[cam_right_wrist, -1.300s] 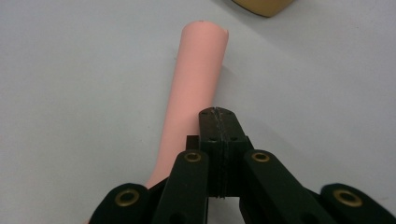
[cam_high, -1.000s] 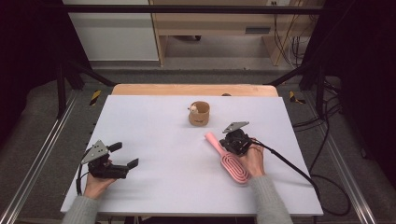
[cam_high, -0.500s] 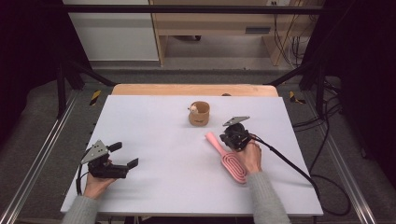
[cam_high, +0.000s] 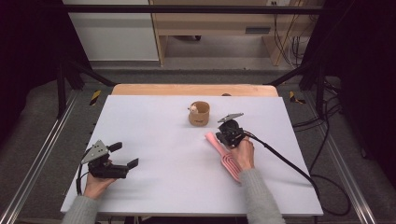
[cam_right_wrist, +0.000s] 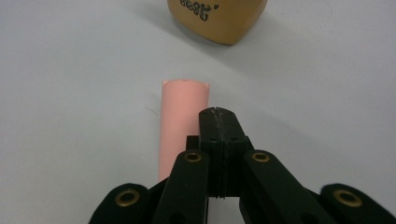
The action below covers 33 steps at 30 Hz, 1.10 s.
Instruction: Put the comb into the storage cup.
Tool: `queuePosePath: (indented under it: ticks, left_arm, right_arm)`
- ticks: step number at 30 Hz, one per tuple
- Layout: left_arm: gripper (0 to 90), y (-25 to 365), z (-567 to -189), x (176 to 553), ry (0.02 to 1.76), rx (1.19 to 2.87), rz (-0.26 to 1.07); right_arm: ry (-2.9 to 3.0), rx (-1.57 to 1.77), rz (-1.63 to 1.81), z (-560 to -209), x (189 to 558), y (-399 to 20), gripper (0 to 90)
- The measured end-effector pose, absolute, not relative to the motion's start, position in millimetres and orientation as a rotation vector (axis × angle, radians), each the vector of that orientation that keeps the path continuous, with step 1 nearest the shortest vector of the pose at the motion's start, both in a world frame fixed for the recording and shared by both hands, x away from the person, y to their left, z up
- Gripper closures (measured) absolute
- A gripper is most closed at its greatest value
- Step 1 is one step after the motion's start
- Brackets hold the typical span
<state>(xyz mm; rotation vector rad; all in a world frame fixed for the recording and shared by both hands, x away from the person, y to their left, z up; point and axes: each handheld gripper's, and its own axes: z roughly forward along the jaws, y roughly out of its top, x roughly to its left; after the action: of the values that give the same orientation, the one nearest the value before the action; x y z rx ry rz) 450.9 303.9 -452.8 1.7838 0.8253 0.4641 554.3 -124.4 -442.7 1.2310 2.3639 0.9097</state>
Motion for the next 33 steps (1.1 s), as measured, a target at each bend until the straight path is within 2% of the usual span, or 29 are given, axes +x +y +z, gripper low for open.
queuePosePath:
  ticks: [33]
  left_arm:
    - [0.3, 304, -453, 451, 0.827, 1.787, 0.463]
  right_arm:
    - [2.496, 1.132, 0.875, -449, 541, -112, 90.0]
